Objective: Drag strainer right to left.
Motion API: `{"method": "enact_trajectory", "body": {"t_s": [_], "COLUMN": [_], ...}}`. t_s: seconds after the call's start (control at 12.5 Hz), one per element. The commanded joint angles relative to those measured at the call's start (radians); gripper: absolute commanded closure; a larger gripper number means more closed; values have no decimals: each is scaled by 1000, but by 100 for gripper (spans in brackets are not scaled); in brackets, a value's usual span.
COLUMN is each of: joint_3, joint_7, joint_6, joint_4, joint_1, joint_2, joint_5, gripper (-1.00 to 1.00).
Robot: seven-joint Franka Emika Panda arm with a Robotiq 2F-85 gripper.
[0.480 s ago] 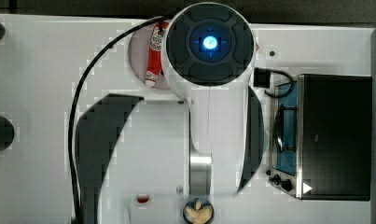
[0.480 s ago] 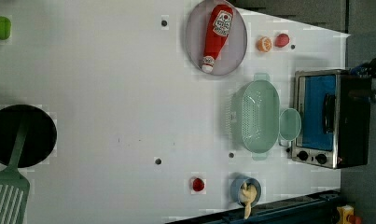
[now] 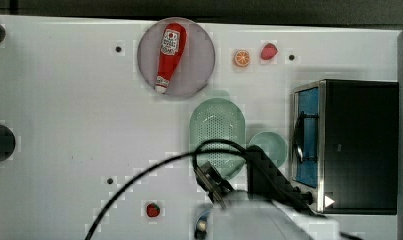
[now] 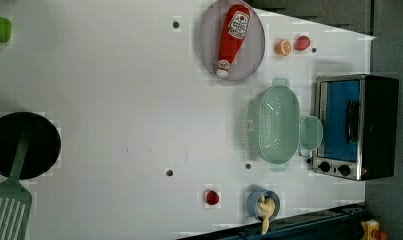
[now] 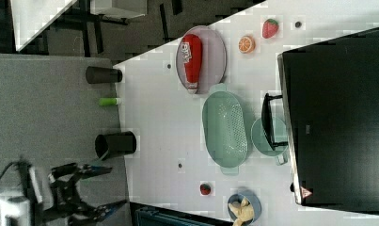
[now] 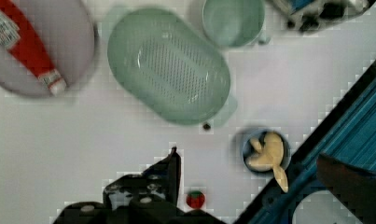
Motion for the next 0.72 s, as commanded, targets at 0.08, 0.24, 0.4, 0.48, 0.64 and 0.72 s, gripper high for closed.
{"method": "enact_trajectory", "body": {"t_s": [0.08, 0.24, 0.4, 0.48, 0.64, 0.72], "joint_3": [15, 31, 47, 54, 62, 65], "joint_7": [-12, 52, 164, 220, 348, 412], "joint_6": [31, 102, 220, 287, 420, 481], "joint_4": [-23, -73, -128, -152, -197, -219], "joint_1": [-42, -42, -41, -41, -41, -41], "joint_2": [125, 183, 252, 290, 364, 399], "joint_5": [-1, -1, -1, -1, -1, -1], "gripper": [-100, -100, -100, -100, -100, -100]}}
